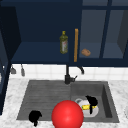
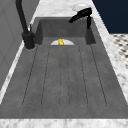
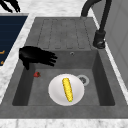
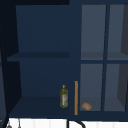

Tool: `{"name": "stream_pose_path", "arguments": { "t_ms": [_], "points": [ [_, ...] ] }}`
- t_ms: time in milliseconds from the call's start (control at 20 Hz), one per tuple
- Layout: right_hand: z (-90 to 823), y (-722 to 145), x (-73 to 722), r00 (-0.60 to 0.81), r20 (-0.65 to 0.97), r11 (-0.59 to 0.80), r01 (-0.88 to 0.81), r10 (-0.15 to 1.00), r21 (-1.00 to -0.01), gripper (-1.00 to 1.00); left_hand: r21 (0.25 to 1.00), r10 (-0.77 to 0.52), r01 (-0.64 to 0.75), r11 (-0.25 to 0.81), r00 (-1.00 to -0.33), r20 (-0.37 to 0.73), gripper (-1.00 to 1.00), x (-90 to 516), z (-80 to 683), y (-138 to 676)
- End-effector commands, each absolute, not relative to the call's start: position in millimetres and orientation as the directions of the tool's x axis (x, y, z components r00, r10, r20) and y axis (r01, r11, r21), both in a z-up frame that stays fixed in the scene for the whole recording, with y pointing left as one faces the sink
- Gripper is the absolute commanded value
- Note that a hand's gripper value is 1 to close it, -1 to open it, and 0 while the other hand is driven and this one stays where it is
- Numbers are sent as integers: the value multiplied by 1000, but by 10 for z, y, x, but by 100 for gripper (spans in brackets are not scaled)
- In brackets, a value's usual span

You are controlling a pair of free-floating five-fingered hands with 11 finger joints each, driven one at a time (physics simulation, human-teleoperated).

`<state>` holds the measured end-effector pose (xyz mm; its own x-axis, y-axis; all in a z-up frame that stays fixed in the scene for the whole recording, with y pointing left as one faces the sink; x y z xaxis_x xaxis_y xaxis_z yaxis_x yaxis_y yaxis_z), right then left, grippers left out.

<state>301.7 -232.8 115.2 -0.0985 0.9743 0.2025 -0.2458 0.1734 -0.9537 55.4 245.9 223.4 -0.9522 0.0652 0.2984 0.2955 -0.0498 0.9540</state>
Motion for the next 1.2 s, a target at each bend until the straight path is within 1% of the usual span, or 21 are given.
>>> {"name": "stream_pose_path", "arguments": {
  "t_ms": [0, 150, 400, 550, 800, 950, 1150],
  "points": [
    [1026, -2363, 3087, -151, 149, 89, -345, 977, -934, -100, 954, 65, 296, -50, -952, 298, 0, 554, 2234, 2459],
    [998, -2407, 3140, -144, 117, 49, -411, 983, -910, -100, 954, 65, 295, -50, -952, 298, 0, 554, 2234, 2459],
    [929, -2407, 3395, -93, 93, 32, -516, 991, -856, -100, 954, 65, 295, -50, -952, 298, 0, 554, 2234, 2459],
    [893, -2365, 3497, -87, 45, -12, -566, 995, -825, -100, 954, 65, 295, -50, -952, 298, 0, 554, 2234, 2459],
    [668, -2218, 3635, -78, -44, -79, -529, 996, -845, -100, 954, 65, 295, -50, -952, 298, 0, 554, 2234, 2459],
    [553, -2201, 3679, -74, -58, -87, -511, 996, -855, -100, 954, 65, 295, -50, -952, 298, 0, 554, 2234, 2459],
    [420, -2236, 3714, -94, -20, -64, -496, 995, -866, -100, 954, 65, 295, -50, -952, 298, 0, 554, 2234, 2459]
  ]
}}
